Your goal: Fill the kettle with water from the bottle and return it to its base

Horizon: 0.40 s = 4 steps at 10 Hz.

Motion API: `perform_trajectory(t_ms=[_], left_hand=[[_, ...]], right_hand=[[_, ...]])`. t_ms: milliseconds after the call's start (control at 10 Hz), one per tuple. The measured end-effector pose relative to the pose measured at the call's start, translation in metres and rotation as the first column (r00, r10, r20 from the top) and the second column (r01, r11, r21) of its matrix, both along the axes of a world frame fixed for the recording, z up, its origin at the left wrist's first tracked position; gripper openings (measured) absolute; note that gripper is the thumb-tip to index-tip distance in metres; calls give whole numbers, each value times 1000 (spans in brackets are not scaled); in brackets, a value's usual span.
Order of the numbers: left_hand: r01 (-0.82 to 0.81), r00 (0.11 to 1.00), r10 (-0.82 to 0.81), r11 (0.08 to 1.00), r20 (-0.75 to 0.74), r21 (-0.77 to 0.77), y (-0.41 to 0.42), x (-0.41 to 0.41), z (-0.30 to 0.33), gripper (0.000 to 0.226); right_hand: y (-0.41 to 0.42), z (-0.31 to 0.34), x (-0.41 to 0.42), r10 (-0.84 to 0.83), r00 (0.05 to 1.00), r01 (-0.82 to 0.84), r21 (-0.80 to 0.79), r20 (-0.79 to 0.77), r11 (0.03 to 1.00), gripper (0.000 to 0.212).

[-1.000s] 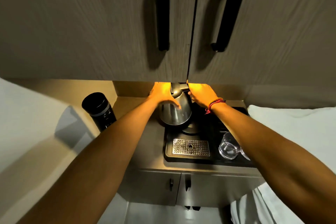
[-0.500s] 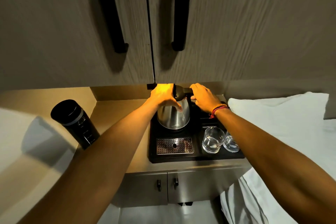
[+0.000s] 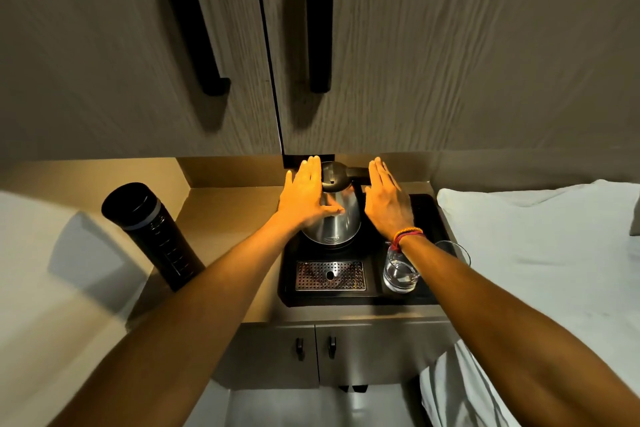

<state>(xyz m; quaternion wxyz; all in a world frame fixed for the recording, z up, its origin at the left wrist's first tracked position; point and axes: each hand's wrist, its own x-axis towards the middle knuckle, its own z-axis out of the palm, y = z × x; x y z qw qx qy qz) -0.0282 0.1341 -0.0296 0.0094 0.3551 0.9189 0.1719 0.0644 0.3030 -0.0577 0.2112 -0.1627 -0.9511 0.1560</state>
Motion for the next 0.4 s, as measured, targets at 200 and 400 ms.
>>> perform_trajectory(t_ms=[200, 400], left_hand=[[-18, 999, 15, 997, -46, -77, -1, 4, -5, 123], [-82, 994, 63, 973, -92, -218, 4, 13, 12, 124]], right_hand=[[-8, -2, -1, -8, 1000, 8, 27, -24, 1000, 69], [-4, 14, 10, -15, 975, -68, 362, 223, 930, 87]])
